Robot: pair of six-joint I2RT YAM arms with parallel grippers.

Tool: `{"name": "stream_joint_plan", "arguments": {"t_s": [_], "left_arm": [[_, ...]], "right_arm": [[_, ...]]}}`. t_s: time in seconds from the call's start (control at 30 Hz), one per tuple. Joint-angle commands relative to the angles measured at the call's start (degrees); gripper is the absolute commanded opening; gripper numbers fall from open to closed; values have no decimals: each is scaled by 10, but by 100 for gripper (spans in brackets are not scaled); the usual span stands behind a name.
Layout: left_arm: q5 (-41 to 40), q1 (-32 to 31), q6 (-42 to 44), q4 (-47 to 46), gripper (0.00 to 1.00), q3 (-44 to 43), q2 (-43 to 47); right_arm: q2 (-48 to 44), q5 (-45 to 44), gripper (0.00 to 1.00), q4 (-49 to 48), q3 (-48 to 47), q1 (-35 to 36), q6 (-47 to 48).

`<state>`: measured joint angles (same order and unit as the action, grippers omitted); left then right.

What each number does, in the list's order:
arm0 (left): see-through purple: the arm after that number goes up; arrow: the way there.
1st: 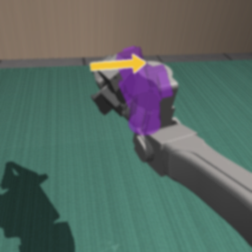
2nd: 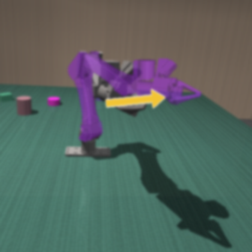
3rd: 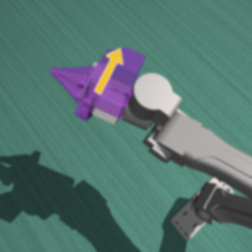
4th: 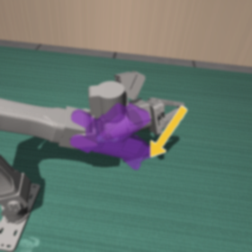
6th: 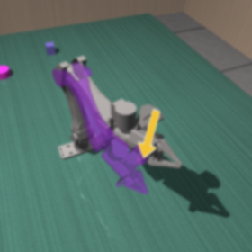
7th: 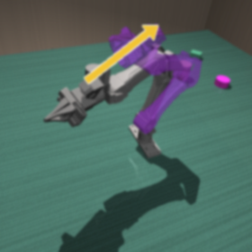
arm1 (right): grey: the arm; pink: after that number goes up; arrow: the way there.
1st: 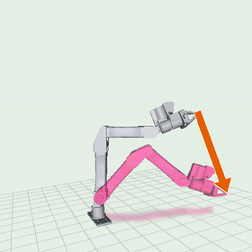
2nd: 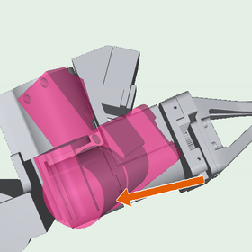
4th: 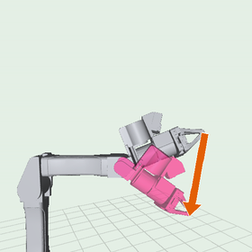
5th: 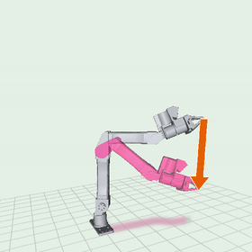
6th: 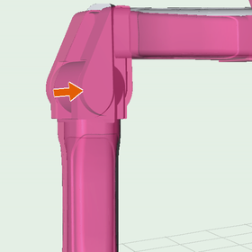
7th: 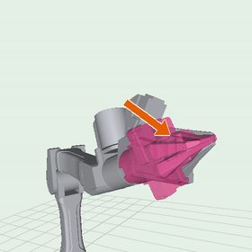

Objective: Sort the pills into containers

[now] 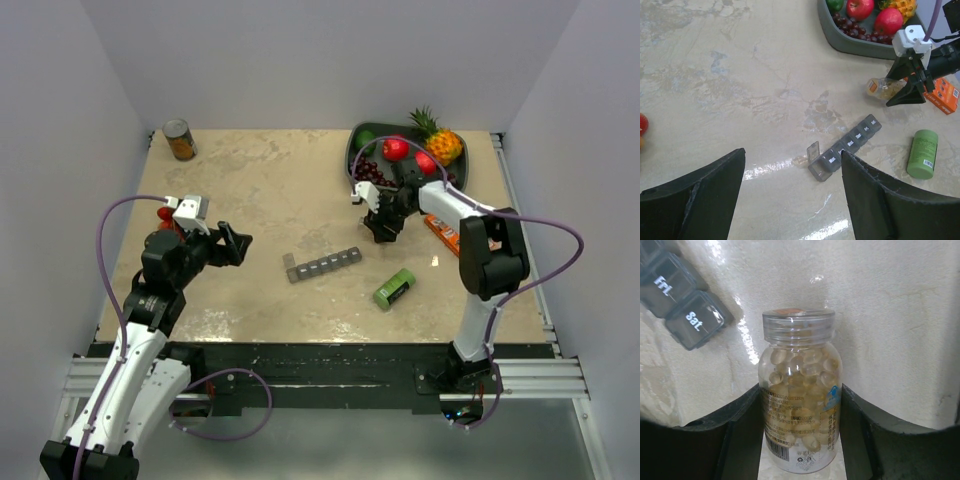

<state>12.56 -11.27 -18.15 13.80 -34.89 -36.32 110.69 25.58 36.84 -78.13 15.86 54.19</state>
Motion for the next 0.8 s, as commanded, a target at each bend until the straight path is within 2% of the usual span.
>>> {"name": "stream_joint_plan", "arguments": {"t_s": [0.0,0.77], "left_arm": [[9,4,14,-30,82,0,0],[19,4,13,-31,82,1,-6]], "right_arm": [[-61,50,2,3,3,2,-29],[-116,139,2,25,3,3,-54]]}}
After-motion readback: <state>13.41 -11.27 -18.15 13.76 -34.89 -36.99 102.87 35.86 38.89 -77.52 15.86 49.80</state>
